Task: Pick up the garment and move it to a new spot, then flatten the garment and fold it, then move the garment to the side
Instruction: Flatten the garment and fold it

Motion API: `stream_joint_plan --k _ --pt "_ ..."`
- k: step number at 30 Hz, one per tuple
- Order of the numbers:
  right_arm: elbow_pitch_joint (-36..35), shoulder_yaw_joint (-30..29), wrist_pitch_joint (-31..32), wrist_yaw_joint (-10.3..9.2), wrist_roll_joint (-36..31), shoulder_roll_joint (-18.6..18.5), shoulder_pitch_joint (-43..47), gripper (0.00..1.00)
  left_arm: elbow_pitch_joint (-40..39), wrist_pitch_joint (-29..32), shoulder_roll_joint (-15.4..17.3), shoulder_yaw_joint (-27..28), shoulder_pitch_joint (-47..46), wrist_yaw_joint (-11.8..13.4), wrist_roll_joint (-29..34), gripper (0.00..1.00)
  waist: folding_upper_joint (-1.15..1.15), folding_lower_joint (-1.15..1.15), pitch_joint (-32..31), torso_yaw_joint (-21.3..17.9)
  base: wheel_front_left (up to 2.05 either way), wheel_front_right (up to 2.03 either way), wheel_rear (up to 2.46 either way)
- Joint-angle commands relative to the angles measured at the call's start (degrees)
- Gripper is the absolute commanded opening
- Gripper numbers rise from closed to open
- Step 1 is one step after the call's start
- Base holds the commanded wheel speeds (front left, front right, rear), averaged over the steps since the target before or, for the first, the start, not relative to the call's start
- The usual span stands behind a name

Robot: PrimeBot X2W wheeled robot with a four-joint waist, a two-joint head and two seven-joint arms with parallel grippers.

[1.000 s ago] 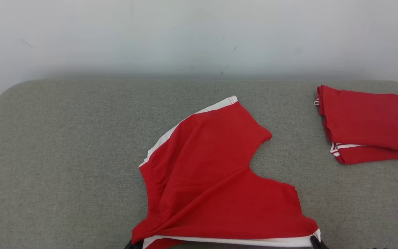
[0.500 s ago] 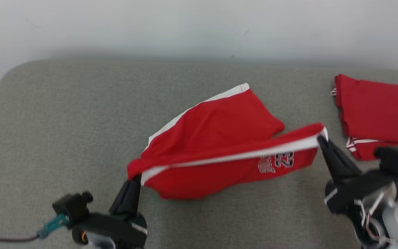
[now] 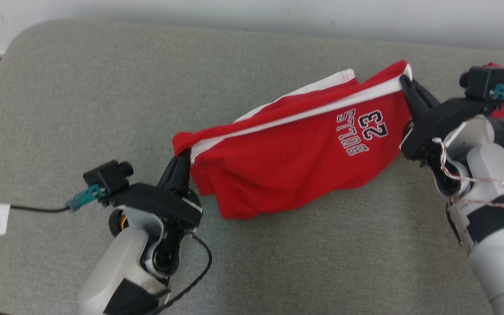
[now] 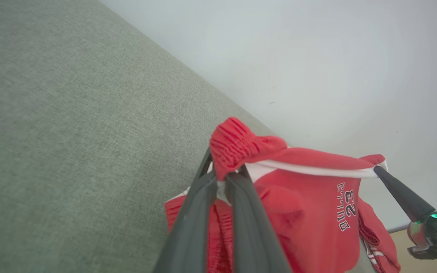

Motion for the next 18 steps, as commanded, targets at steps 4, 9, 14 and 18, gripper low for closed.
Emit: stream_joint_plan --k 4,9,14,18 --pt "6.9 1.3 -2.9 -0.15 -1.6 0.8 -5.3 0.0 3.3 -1.0 -0.5 -1.2 -3.6 -0.1 -0.4 0.0 -0.01 -0.02 3.9 2.5 0.0 0.0 0.0" --pt "15.5 3.2 -6.2 -0.14 -2.6 2.1 -10.5 0.0 5.9 -1.9 -1.2 -3.8 -6.4 0.0 -0.9 0.0 -0.01 -0.02 5.0 3.2 0.0 0.0 0.0" --pt "22.2 3.7 -10.4 -0.14 -3.2 2.8 -13.9 0.0 6.9 -2.9 -1.5 -6.5 -7.8 0.0 -2.0 0.0 -0.01 -0.02 5.7 3.9 0.0 0.0 0.0" --pt "25.4 4.3 -14.2 -0.14 -3.1 3.6 -15.1 0.31 7.8 -3.7 -1.6 -8.6 -8.0 -0.1 -2.0 0.0 -0.01 -0.02 5.3 3.9 0.0 0.0 0.0"
